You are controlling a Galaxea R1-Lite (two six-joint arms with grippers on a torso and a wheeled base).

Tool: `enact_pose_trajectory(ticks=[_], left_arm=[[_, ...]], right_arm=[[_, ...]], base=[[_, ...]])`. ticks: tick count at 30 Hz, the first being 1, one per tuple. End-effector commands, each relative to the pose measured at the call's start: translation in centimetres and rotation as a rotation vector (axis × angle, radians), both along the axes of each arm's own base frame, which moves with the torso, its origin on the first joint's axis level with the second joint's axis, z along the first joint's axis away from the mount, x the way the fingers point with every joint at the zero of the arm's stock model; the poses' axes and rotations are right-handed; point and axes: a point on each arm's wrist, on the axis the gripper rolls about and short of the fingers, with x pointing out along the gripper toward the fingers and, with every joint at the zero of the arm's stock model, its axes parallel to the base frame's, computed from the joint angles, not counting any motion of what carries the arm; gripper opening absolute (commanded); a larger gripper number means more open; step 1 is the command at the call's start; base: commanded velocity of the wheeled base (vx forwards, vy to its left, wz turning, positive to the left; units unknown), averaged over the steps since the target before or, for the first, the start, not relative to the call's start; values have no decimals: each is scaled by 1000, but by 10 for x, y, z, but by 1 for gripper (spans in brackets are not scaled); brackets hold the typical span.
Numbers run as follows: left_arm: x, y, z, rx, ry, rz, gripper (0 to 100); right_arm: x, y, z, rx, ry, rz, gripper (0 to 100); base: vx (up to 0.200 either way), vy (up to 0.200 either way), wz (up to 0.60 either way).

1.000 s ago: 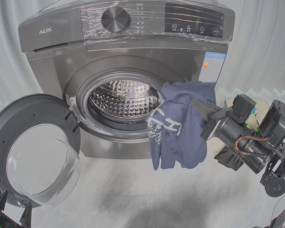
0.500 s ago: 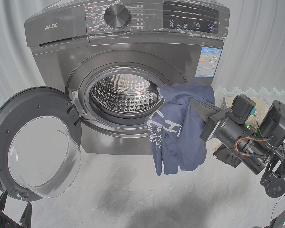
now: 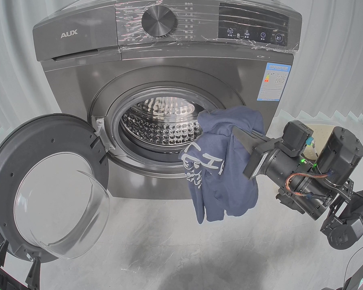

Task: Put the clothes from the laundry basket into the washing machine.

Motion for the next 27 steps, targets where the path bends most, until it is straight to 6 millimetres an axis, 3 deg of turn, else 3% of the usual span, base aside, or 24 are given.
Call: enact_pose_trajectory(ticks=[1, 2, 4, 5, 9, 16, 20, 27], left_arm=[[-11, -1, 36, -16, -166, -25, 100], [-18, -2, 63, -20, -231, -72, 100], [-19, -3, 73, -20, -242, -94, 100], [-11, -6, 96, -1, -179, -253, 100], [25, -9, 98, -29, 26, -417, 100], [73, -15, 108, -44, 175, -601, 100], [109, -34, 109, -41, 232, -765, 100], [148, -71, 98, -26, 303, -868, 100]], right_arm=[[7, 8, -4, 18, 19, -11, 0], [7, 11, -2, 35, 22, -23, 0], [6, 12, -1, 45, 23, -23, 0], [10, 21, 4, 117, 39, -29, 0], [18, 32, 0, 138, 52, -23, 0], [29, 43, -7, 138, 61, -28, 0], [37, 49, -12, 148, 61, -56, 0], [44, 57, -20, 145, 68, -55, 0]], base=[[0, 0, 0], [0, 0, 0], [0, 0, 0], [0, 0, 0], [0, 0, 0], [0, 0, 0], [0, 0, 0], [0, 0, 0]])
